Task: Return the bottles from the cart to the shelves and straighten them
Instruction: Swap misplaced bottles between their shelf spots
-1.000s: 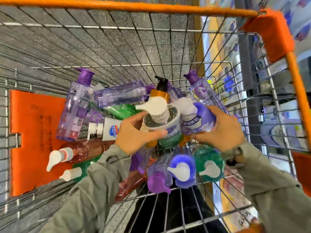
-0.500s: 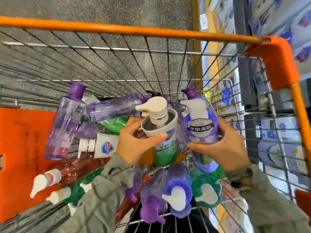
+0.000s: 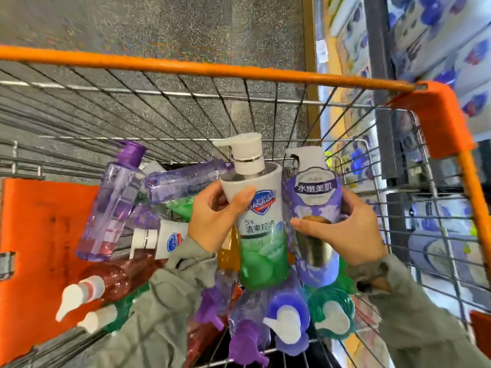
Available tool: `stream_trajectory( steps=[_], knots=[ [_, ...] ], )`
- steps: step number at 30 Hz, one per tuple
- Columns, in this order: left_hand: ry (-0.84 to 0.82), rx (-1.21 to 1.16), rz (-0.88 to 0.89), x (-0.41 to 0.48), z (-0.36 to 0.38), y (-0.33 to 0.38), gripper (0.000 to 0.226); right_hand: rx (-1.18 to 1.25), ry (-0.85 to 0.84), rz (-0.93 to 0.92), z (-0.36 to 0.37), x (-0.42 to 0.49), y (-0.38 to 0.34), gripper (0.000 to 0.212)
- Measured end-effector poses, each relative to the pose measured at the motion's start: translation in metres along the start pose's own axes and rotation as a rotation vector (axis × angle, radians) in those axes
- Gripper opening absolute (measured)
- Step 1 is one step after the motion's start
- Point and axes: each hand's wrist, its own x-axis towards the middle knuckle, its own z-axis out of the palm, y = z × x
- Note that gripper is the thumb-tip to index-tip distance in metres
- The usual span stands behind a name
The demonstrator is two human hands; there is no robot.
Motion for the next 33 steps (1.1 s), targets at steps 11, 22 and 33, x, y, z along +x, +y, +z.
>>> stream_trajectory(
  steps=[11,22,33],
  knots=[
    [-0.016,-0.080,0.101,-0.026,0.006,0.060,0.036,0.020,0.087,-0.160,0.012,-0.053,-0.057,0.051],
    [-0.084,-0.102,0.210,-0.111,0.025,0.172,0.016,0.083,0.214,-0.395,-0.011,-0.163,-0.142,0.067],
    [-0.285,-0.184,0.294,-0.232,0.071,0.268,0.017,0.144,0.421,-0.528,-0.055,-0.299,-0.197,0.062]
  ],
)
